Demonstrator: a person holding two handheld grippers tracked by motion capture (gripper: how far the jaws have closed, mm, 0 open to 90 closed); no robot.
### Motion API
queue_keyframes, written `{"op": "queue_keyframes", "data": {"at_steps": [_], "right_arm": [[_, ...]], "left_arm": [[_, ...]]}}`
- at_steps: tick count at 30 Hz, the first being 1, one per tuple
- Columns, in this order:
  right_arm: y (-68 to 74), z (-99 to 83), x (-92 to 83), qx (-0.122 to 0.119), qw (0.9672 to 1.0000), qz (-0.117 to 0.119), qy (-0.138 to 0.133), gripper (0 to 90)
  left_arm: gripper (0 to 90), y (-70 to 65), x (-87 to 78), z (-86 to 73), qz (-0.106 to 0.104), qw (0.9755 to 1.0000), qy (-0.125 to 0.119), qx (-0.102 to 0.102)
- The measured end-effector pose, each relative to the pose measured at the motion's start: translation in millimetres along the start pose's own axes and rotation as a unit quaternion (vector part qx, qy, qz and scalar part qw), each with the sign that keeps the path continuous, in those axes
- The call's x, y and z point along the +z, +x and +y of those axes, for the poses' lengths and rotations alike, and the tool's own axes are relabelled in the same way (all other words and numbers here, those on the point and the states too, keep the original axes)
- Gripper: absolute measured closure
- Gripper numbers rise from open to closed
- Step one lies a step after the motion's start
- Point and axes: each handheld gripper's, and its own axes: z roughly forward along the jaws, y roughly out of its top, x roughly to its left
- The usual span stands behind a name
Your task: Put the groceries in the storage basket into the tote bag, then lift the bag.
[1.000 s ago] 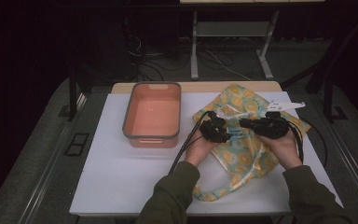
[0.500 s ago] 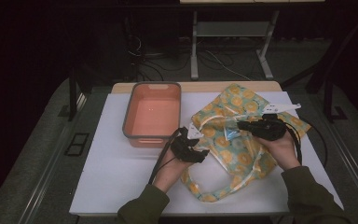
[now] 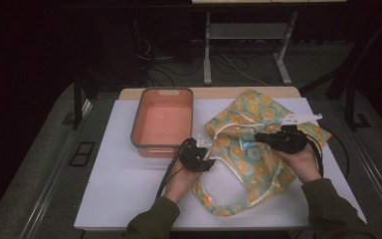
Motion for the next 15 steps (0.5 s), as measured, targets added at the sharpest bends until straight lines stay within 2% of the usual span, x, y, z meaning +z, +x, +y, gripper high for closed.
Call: {"op": "queue_keyframes", "data": {"at_steps": [3, 9, 12, 15], "right_arm": [[2.8, -1.5, -0.7, -0.003, 1.0000, 0.002, 0.004, 89.6], [13.6, -5.3, -1.7, -0.017, 0.9996, 0.015, 0.015, 89.6], [24.3, -11.7, 0.5, -0.031, 0.9984, 0.028, 0.039, 89.6], [37.2, -21.2, 6.0, -0.053, 0.9951, 0.042, 0.072, 89.1]], "left_arm": [[86.6, -2.4, -3.0, 1.1, -0.013, 0.9998, -0.009, 0.009], [88.7, -6.6, -22.1, 3.4, -0.038, 0.9985, -0.040, 0.007], [88.8, -9.5, -34.9, 2.0, -0.054, 0.9969, -0.056, 0.003], [88.8, -13.7, -39.0, -1.6, -0.065, 0.9965, -0.053, 0.007]]}}
